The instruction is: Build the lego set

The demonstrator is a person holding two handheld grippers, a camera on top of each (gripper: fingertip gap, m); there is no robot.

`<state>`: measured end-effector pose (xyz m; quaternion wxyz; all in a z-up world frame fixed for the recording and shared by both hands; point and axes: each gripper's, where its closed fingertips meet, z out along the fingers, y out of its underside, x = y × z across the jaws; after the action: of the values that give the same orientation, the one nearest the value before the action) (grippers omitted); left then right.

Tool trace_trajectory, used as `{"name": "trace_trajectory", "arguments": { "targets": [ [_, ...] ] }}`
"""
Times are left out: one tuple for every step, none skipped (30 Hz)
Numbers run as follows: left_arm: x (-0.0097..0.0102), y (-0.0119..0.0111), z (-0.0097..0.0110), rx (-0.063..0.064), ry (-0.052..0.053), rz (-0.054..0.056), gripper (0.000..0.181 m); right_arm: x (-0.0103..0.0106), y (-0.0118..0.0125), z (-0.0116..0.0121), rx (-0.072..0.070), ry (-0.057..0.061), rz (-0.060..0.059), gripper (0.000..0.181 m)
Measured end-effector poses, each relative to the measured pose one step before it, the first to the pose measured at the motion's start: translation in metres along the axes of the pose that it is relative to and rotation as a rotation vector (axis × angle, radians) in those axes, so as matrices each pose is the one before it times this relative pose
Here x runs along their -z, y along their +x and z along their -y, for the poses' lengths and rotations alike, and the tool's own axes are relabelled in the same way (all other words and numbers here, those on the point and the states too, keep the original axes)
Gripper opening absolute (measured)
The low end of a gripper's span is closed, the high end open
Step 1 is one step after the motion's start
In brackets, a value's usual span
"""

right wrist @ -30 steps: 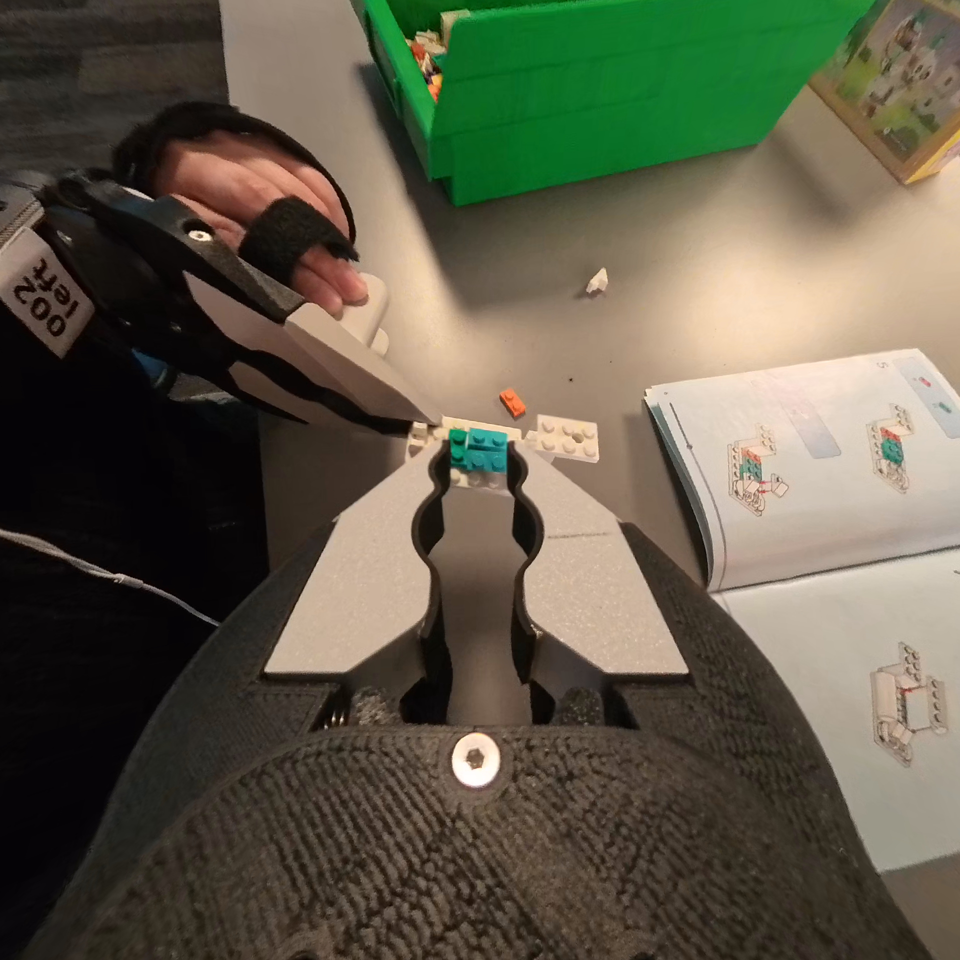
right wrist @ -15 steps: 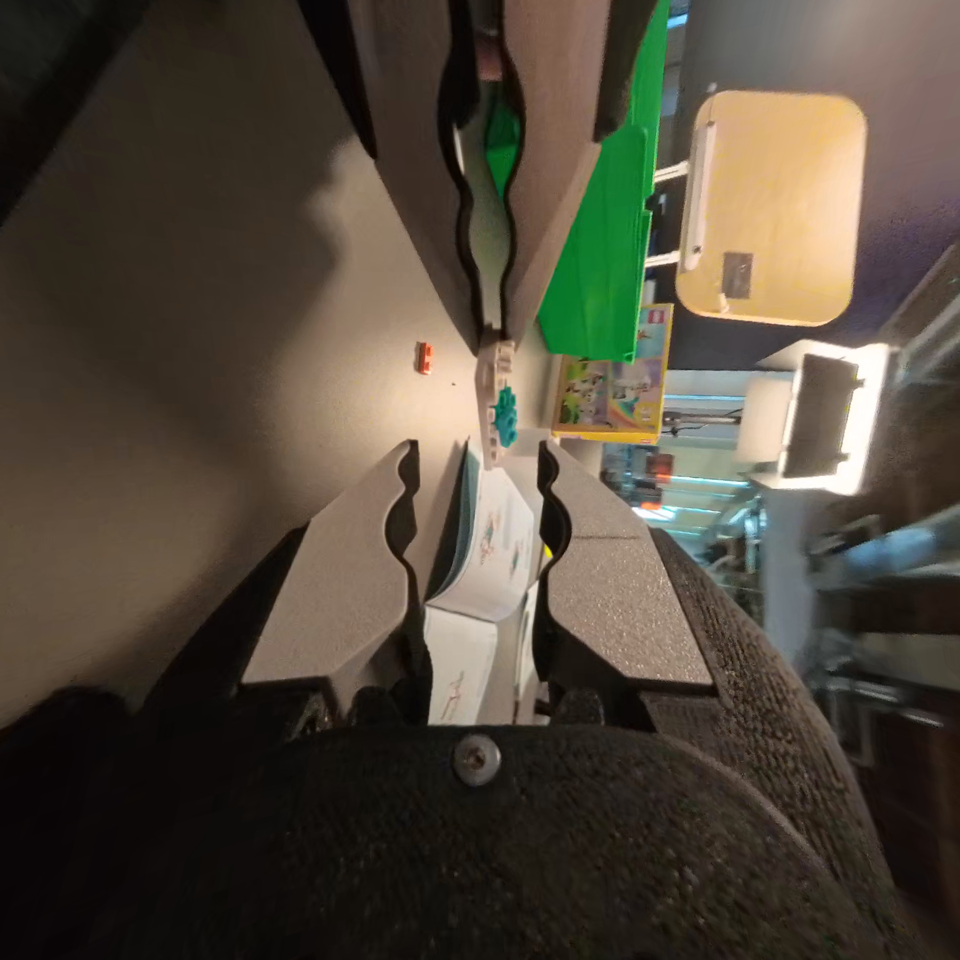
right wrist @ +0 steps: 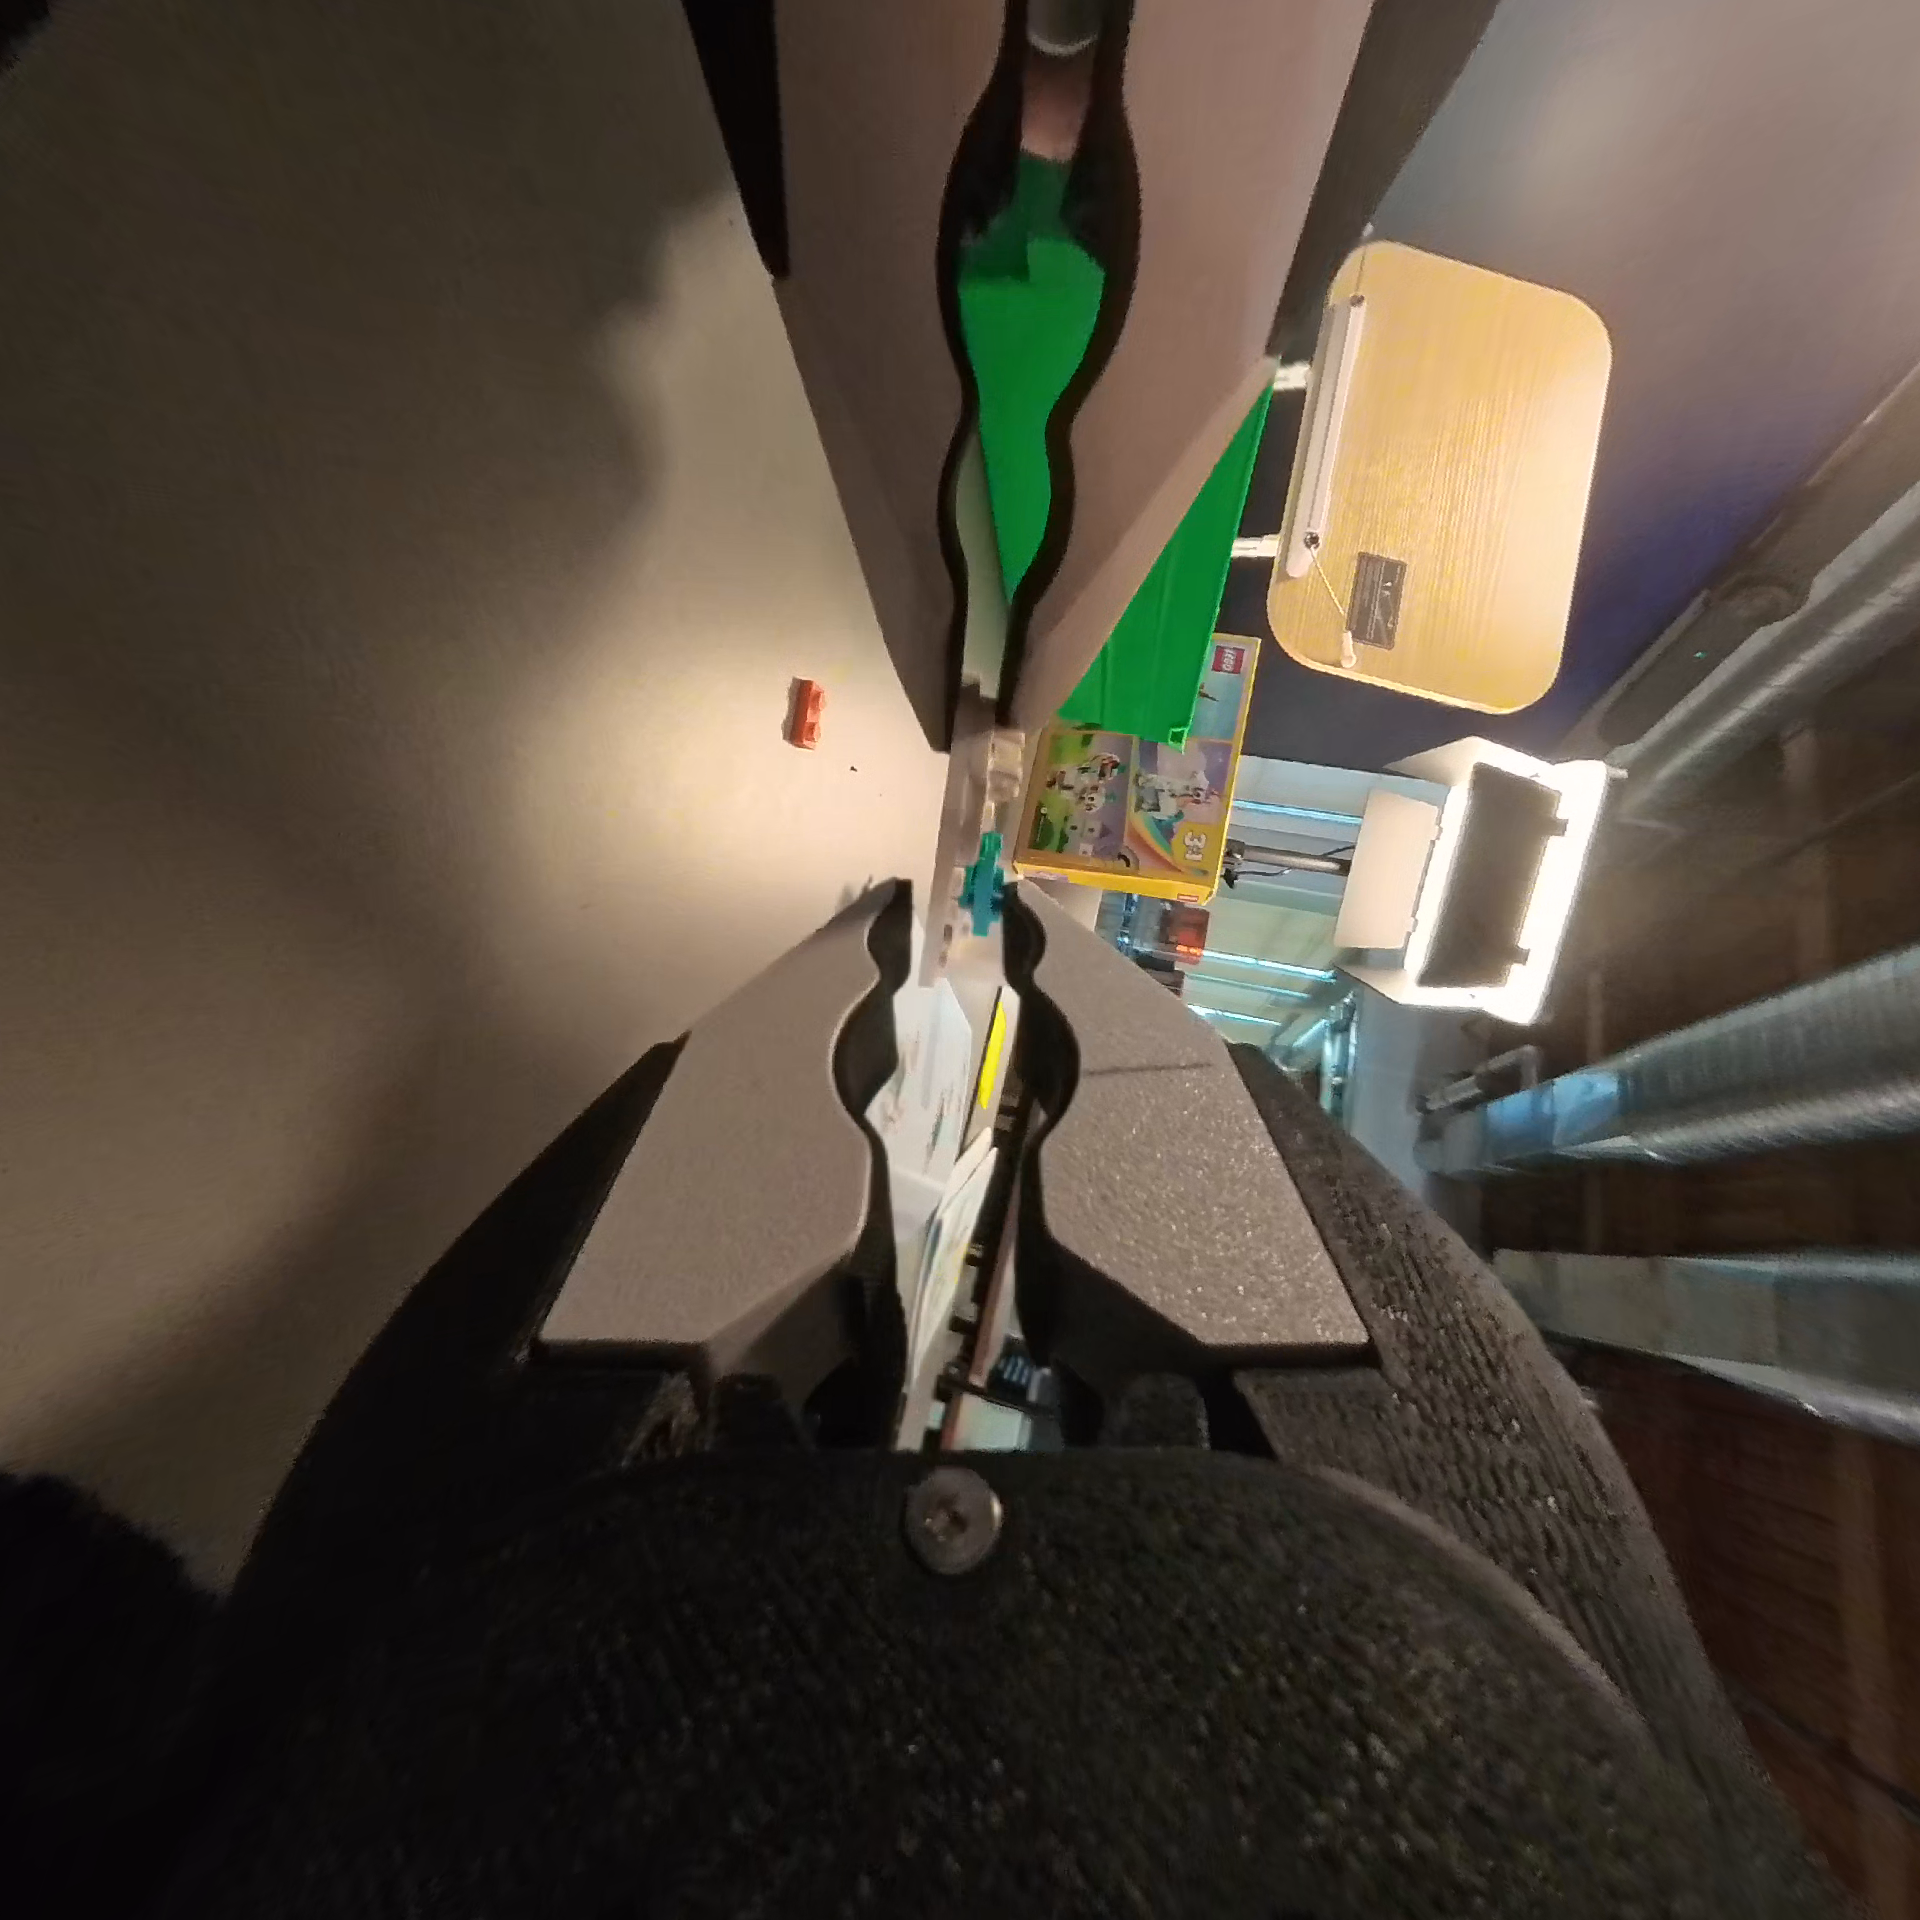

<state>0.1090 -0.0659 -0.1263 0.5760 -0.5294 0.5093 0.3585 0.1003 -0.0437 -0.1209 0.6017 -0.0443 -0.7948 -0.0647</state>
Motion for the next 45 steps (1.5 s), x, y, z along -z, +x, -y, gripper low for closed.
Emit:
{"name": "trace_trajectory", "arguments": {
  "targets": [
    [0.00018, 0.00014, 0.00000, -0.0005, 0.0004, -0.0012, 0.005, -0.00020, 0.00068, 0.00029, 0.0142, -0.0021, -0.0035, 0.012],
    [0.00030, -0.00029, 0.00007, 0.0004, 0.0004, 0.0010, 0.005, -0.00020, 0.00005, 0.00019, 0.0148, -0.0029, 0.0000, 0.013],
    [0.00025, -0.00011, 0.00012, 0.0008, 0.0015, -0.0003, 0.005, -0.00018, 0.00051, 0.00006, 0.0084, -0.0039, -0.0026, 0.012],
    [0.00042, -0.00007, 0.00029, 0.0018, 0.0021, -0.0012, 0.005, 0.00000, 0.00015, 0.00013, -0.0013, -0.0028, 0.0020, 0.012],
    [0.00042, -0.00004, 0.00046, 0.0009, 0.0028, -0.0002, 0.005, 0.00015, 0.00008, 0.00020, -0.0138, -0.0001, 0.0057, 0.011],
    [0.00039, -0.00069, 0.00033, 0.0028, 0.0028, 0.0029, 0.005, 0.00036, 0.00055, 0.00020, -0.0160, 0.0009, 0.0059, 0.010],
    [0.00036, -0.00029, 0.00065, 0.0036, 0.0048, -0.0002, 0.005, 0.00055, 0.00070, 0.00022, -0.0001, -0.0007, 0.0007, 0.010],
    [-0.00003, 0.00097, 0.00032, 0.0014, 0.0019, -0.0068, 0.005, 0.00032, -0.00015, 0.00000, 0.0190, -0.0037, 0.0025, 0.010],
    [-0.00013, 0.00090, 0.00020, -0.0038, 0.0003, -0.0044, 0.005, 0.00026, -0.00086, -0.00009, 0.0240, -0.0057, 0.0048, 0.009],
    [-0.00014, 0.00179, 0.00041, -0.0060, 0.0003, -0.0085, 0.005, 0.00032, -0.00114, -0.00001, 0.0204, -0.0043, 0.0069, 0.009],
    [-0.00039, 0.00157, 0.00005, -0.0055, -0.0017, -0.0071, 0.005, 0.00018, -0.00179, -0.00008, 0.0148, -0.0041, 0.0135, 0.008],
    [-0.00024, 0.00111, -0.00002, -0.0028, -0.0010, -0.0056, 0.005, -0.00003, -0.00127, -0.00017, 0.0091, -0.0049, 0.0106, 0.008],
    [-0.00030, 0.00085, -0.00025, 0.0011, -0.0012, -0.0060, 0.005, -0.00029, -0.00102, -0.00009, 0.0048, -0.0021, 0.0088, 0.008],
    [-0.00022, 0.00034, -0.00067, 0.0019, -0.0029, -0.0030, 0.005, -0.00059, -0.00048, -0.00022, 0.0000, 0.0007, 0.0043, 0.009],
    [-0.00022, 0.00010, -0.00135, 0.0014, -0.0067, -0.0021, 0.005, -0.00135, -0.00049, -0.00017, -0.0115, 0.0036, 0.0035, 0.009],
    [0.00004, -0.00063, -0.00194, 0.0048, -0.0082, 0.0013, 0.005, -0.00163, -0.00063, -0.00001, -0.0345, 0.0084, 0.0062, 0.010],
    [0.00073, -0.00119, -0.00137, 0.0111, -0.0012, 0.0006, 0.005, -0.00122, 0.00004, 0.00073, -0.0509, 0.0173, 0.0007, 0.010],
    [0.00125, -0.00191, -0.00208, 0.0121, -0.0007, 0.0021, 0.005, -0.00039, 0.00063, 0.00110, -0.0491, 0.0246, -0.0032, 0.011],
    [0.00152, -0.00329, -0.00559, 0.0128, -0.0209, 0.0106, 0.005, 0.00043, -0.00042, 0.00081, -0.0515, 0.0250, 0.0066, 0.014],
    [0.00189, -0.00396, -0.00998, 0.0096, -0.0408, 0.0168, 0.005, 0.00087, -0.00244, 0.00034, -0.0711, 0.0280, 0.0278, 0.025],
    [0.00310, -0.00346, -0.00966, 0.0097, -0.0321, 0.0157, 0.005, 0.00098, -0.00333, 0.00060, -0.1019, 0.0404, 0.0383, 0.032],
    [0.00381, -0.00362, -0.00899, 0.0192, -0.0282, 0.0158, 0.005, 0.00071, -0.00304, -0.00056, -0.1182, 0.0447, 0.0408, 0.037],
    [0.00404, -0.00314, -0.00816, 0.0258, -0.0242, 0.0129, 0.005, -0.00041, -0.00238, -0.00305, -0.1218, 0.0343, 0.0426, 0.038],
    [0.00381, -0.00222, -0.00725, 0.0241, -0.0202, 0.0090, 0.005, -0.00209, -0.00348, -0.00524, -0.1208, 0.0153, 0.0607, 0.036],
    [0.00332, -0.00220, -0.00622, 0.0172, -0.0187, 0.0110, 0.005, -0.00357, -0.00331, -0.00534, -0.1187, 0.0038, 0.0674, 0.036],
    [0.00275, -0.00145, -0.00543, 0.0090, -0.0174, 0.0092, 0.005, -0.00450, -0.00316, -0.00330, -0.1075, 0.0069, 0.0699, 0.036],
    [0.00190, -0.00049, -0.00401, 0.0011, -0.0141, 0.0058, 0.005, -0.00469, -0.00303, -0.00056, -0.0911, 0.0152, 0.0700, 0.037],
    [0.00103, 0.00005, -0.00246, -0.0048, -0.0094, 0.0042, 0.005, -0.00483, -0.00035, 0.00097, -0.0732, 0.0179, 0.0509, 0.037],
    [0.00056, 0.00060, -0.00058, -0.0084, -0.0037, 0.0023, 0.005, -0.00451, 0.00147, 0.00128, -0.0459, 0.0099, 0.0378, 0.036],
    [0.00006, 0.00087, 0.00096, -0.0112, 0.0011, 0.0012, 0.005, -0.00338, 0.00311, 0.00106, -0.0188, -0.0021, 0.0260, 0.035],
    [-0.00052, 0.00142, 0.00100, -0.0146, 0.0006, -0.0016, 0.005, -0.00323, 0.00351, 0.00263, -0.0090, 0.0090, 0.0193, 0.032],
    [-0.00096, 0.00170, 0.00001, -0.0167, -0.0050, -0.0036, 0.005, -0.00346, 0.00348, 0.00171, -0.0001, 0.0030, 0.0168, 0.025],
    [-0.00120, 0.00151, -0.00073, -0.0162, -0.0089, -0.0032, 0.005, -0.00398, 0.00406, -0.00050, 0.0080, -0.0107, 0.0083, 0.023],
    [-0.00082, 0.00111, -0.00046, -0.0112, -0.0067, -0.0014, 0.005, -0.00404, 0.00529, -0.00168, 0.0119, -0.0178, -0.0012, 0.023],
    [-0.00044, 0.00053, 0.00016, -0.0030, -0.0010, -0.0020, 0.005, -0.00376, 0.00371, -0.00075, 0.0096, -0.0120, 0.0058, 0.023],
    [-0.00017, 0.00017, 0.00019, 0.0052, 0.0016, -0.0025, 0.005, -0.00322, 0.00249, 0.00088, -0.0001, -0.0022, 0.0139, 0.023],
    [0.00000, -0.00055, -0.00016, 0.0096, 0.0011, -0.0009, 0.005, -0.00271, 0.00179, 0.00200, -0.0072, 0.0035, 0.0185, 0.023],
    [0.00012, -0.00076, -0.00056, 0.0108, 0.0007, -0.0003, 0.005, -0.00245, 0.00071, 0.00160, -0.0089, 0.0024, 0.0241, 0.022],
    [0.00006, -0.00067, -0.00036, 0.0101, 0.0016, -0.0005, 0.005, -0.00231, 0.00057, 0.00095, -0.0067, -0.0016, 0.0241, 0.021],
    [0.00010, -0.00047, -0.00027, 0.0075, 0.0008, -0.0005, 0.005, -0.00223, 0.00102, 0.00090, -0.0003, -0.0013, 0.0163, 0.020],
    [-0.00013, -0.00031, -0.00027, 0.0040, -0.0005, -0.0002, 0.005, -0.00188, 0.00078, 0.00074, 0.0017, -0.0018, 0.0128, 0.019],
    [-0.00028, 0.00019, -0.00025, 0.0014, -0.0016, -0.0018, 0.005, -0.00204, -0.00005, 0.00020, -0.0003, -0.0059, 0.0157, 0.018],
    [-0.00032, 0.00031, -0.00007, -0.0007, -0.0012, -0.0019, 0.005, -0.00199, -0.00015, -0.00059, -0.0014, -0.0099, 0.0133, 0.018],
    [-0.00020, 0.00040, 0.00006, -0.0017, -0.0003, -0.0014, 0.005, -0.00180, -0.00045, -0.00068, -0.0014, -0.0103, 0.0127, 0.017],
    [-0.00013, 0.00022, 0.00012, -0.0008, 0.0003, -0.0011, 0.005, -0.00120, -0.00062, -0.00009, -0.0003, -0.0044, 0.0105, 0.016]
  ]
}}
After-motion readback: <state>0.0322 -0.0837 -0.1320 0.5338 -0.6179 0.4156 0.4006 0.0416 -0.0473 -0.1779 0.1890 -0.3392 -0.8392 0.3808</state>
